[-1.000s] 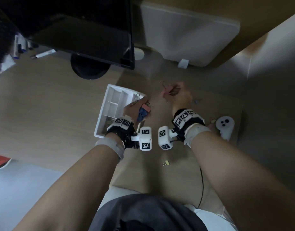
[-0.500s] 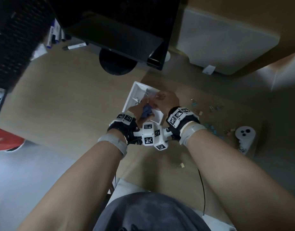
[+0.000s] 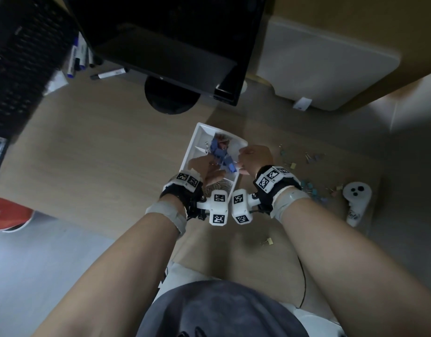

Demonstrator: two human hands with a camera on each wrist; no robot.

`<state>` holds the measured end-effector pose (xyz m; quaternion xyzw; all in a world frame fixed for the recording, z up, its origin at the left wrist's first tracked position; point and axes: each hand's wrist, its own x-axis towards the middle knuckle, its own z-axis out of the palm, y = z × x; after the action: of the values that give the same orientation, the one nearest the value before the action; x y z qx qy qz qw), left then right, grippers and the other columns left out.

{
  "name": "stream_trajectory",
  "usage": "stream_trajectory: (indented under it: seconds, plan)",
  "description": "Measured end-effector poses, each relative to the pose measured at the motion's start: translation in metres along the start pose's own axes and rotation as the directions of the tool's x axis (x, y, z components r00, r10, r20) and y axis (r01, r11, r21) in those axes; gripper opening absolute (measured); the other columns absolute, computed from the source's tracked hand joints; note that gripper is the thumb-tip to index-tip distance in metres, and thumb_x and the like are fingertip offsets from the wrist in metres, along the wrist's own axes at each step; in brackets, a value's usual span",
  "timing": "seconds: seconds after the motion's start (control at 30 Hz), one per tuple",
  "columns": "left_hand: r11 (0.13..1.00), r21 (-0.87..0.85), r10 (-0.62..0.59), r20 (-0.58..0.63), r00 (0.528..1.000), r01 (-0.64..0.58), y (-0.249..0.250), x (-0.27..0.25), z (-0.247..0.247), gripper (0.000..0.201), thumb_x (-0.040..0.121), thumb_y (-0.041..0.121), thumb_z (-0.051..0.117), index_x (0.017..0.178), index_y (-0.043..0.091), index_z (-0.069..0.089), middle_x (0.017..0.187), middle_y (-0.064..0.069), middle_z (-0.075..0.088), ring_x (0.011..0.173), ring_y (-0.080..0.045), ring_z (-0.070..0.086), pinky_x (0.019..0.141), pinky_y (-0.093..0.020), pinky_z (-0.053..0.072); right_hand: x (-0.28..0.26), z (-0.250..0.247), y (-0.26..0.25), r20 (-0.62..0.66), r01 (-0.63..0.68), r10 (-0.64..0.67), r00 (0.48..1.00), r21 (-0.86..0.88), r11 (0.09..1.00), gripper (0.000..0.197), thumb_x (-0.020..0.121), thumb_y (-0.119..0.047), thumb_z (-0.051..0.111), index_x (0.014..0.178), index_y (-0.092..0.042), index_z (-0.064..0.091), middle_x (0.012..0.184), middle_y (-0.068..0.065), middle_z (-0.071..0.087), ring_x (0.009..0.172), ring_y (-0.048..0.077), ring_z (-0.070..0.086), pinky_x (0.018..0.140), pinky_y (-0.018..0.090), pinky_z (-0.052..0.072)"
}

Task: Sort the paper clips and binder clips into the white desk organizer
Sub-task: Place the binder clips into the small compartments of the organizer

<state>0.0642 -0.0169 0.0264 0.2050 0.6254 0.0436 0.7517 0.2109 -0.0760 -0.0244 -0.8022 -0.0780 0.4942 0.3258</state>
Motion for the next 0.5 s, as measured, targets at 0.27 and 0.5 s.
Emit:
stream_trajectory:
  seconds: [0.27,0.5]
  plan:
    - [0.998,-0.016,0.058,-0.098,0.993,-0.06,0.0,0.004,-0.021,0.019,0.093,0.001,0.046,0.08,0.002,0.061,0.067,-0.019,0.068,0.047,-0.025,0.066,0.043,-0.029,0.054,0.001,0.012,0.023,-0.031,0.083,-0.096,0.995,-0.278,0.957,0.027,0.078,-0.007,0.076,0.103,-0.017,0.07,0.11,0.003,0.072,0.096,0.021,0.07,0.088,0.037,0.059]
    - [0.983,-0.041,0.168,-0.199,0.965,-0.18,0.0,0.015,-0.039,0.016,0.092,0.0,0.056,0.106,0.003,0.062,0.06,-0.016,0.066,0.046,-0.025,0.063,0.052,-0.036,0.056,-0.013,0.024,0.019,0.03,0.159,-0.225,0.974,-0.799,0.58,0.027,0.085,-0.05,0.064,0.097,-0.027,0.068,0.105,-0.006,0.068,0.096,0.02,0.067,0.074,0.029,0.048]
